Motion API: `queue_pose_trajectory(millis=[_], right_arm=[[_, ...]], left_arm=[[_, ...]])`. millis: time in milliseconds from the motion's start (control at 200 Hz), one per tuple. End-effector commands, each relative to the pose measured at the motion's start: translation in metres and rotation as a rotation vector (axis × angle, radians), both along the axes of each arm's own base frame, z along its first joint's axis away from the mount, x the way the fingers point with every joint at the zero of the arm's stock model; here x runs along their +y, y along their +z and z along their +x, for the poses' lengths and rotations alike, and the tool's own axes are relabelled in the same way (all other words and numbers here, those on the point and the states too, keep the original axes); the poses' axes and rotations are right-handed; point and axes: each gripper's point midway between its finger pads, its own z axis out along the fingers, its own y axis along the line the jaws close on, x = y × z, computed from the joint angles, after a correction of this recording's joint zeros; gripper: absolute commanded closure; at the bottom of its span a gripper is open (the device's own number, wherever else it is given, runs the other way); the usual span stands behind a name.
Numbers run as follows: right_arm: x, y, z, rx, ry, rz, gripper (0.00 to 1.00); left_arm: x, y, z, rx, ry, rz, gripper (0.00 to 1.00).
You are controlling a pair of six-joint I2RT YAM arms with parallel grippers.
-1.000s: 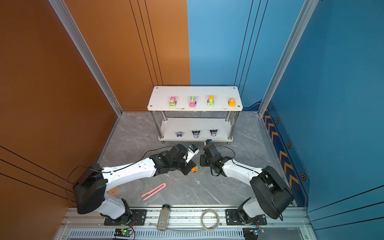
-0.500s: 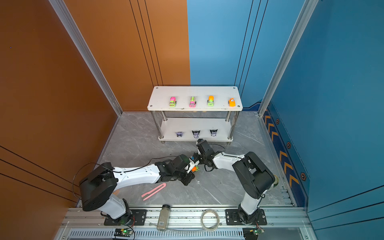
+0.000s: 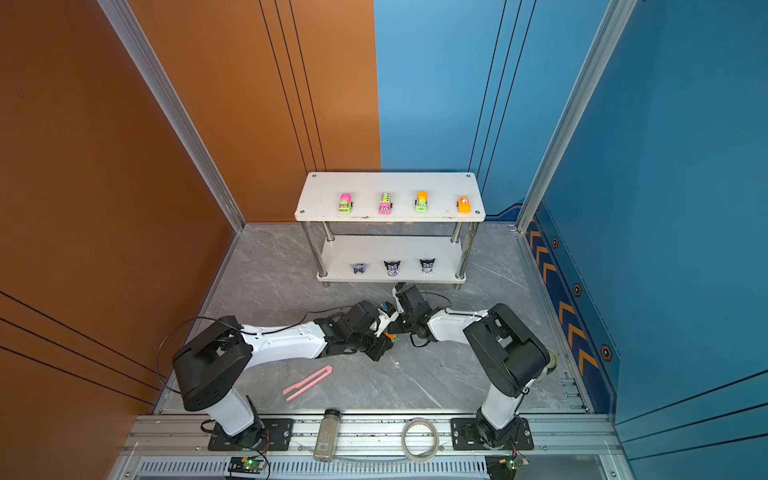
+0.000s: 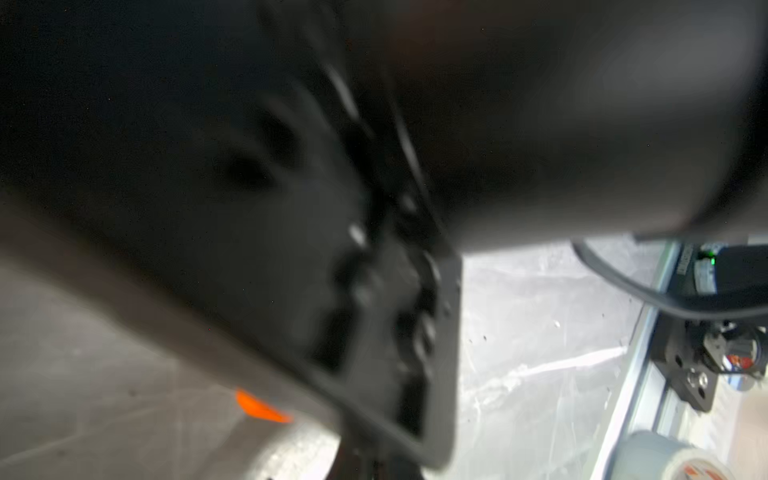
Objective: Place and organize the plastic toys onto the shelf
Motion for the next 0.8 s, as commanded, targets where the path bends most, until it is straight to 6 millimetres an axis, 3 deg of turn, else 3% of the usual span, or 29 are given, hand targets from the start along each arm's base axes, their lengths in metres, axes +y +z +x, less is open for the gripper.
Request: queue_pose_trajectory(millis=[0,335,651,791], right_arm=[[0.001,0.002,-0.009,0.015,0.016,0.032,1.00],[-0.012,0.017,-0.030,0.006,0.005,0.056,1.00],[0.000,0.032,-0.044,-0.025,0.029,0.080,1.00],[-0.008,0.033,-0.042,-0.048,-0.005,0.057,1.00]], left_arm=[[0.016,-0.020,0.012,0.051,0.072,0.046,0.95],[0.030,-0.027,0.026,0.064,0.110,0.064,0.95],[0.047,-0.021,0.037,0.026,0.136,0.089,0.93],[0.050,-0.021,0.052,0.019,0.144,0.094,0.93]])
